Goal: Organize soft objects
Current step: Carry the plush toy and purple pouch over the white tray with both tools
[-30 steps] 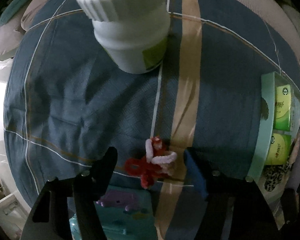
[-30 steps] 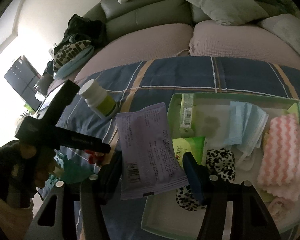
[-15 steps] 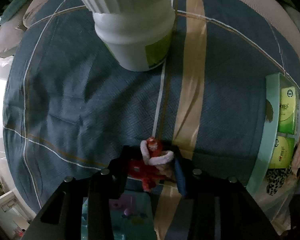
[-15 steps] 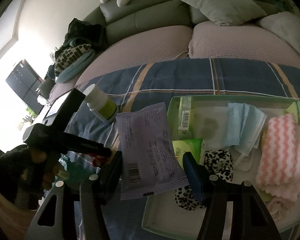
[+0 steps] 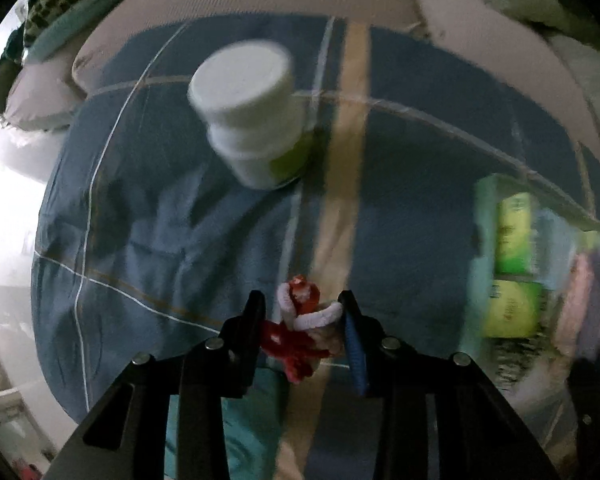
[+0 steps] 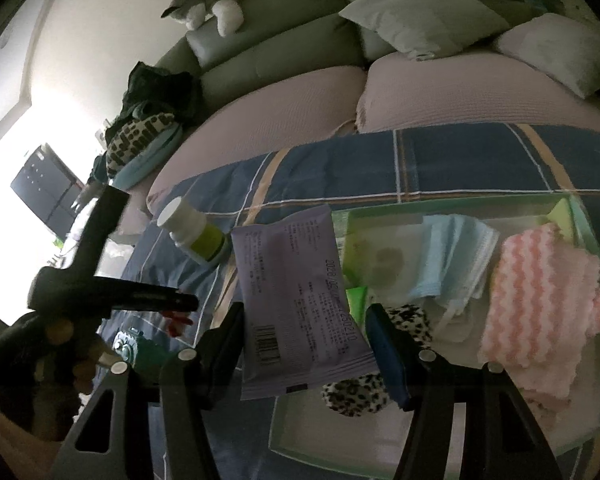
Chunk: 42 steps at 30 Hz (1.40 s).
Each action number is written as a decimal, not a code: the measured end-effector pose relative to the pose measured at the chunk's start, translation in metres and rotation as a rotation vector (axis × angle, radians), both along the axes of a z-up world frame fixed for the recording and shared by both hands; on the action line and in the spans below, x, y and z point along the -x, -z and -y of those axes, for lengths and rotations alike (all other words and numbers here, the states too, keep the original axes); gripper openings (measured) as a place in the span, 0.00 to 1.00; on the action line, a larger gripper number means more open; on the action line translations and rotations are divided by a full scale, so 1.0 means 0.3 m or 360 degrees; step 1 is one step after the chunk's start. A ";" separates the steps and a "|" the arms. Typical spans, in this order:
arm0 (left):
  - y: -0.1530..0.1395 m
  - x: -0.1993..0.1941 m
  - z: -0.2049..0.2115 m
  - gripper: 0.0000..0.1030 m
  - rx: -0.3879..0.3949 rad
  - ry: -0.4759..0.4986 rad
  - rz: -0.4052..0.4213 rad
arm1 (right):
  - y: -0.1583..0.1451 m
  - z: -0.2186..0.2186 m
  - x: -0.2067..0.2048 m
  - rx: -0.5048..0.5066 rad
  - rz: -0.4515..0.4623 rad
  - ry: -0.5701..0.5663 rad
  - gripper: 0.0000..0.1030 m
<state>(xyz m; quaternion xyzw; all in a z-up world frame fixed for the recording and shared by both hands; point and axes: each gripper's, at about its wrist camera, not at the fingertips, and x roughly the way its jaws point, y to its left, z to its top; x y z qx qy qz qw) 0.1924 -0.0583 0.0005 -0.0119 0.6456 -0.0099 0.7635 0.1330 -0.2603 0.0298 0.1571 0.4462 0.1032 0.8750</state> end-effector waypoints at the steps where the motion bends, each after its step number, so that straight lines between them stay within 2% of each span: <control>1: -0.022 0.012 0.024 0.38 0.0026 0.0018 0.0026 | -0.001 0.010 0.003 -0.0001 -0.0001 0.0012 0.62; 9: -0.143 0.111 0.244 0.38 0.0215 0.0208 0.0190 | -0.009 0.148 0.036 0.0026 -0.0011 0.0181 0.62; 14: -0.150 0.147 0.364 0.38 0.0273 0.0278 0.0215 | -0.012 0.234 0.070 0.0020 -0.0025 0.0265 0.62; 18: -0.085 0.189 0.405 0.38 0.0299 0.0308 0.0143 | 0.008 0.282 0.097 0.0023 -0.0079 0.0296 0.62; 21: -0.047 0.217 0.418 0.38 0.0302 0.0304 0.0107 | 0.024 0.299 0.110 0.0024 -0.0117 0.0300 0.62; 25: 0.021 0.232 0.418 0.39 0.0417 0.0293 0.0022 | 0.060 0.291 0.122 0.0007 -0.0175 0.0266 0.62; 27: 0.037 0.240 0.417 0.39 0.0432 0.0289 0.0008 | 0.079 0.282 0.129 0.0015 -0.0210 0.0255 0.62; 38: 0.024 0.295 0.386 0.43 0.0461 0.0275 0.0091 | 0.110 0.260 0.161 0.0143 -0.0297 0.0268 0.62; 42: 0.016 0.307 0.363 0.55 0.0474 0.0267 0.0109 | 0.142 0.254 0.168 0.0180 -0.0354 0.0275 0.62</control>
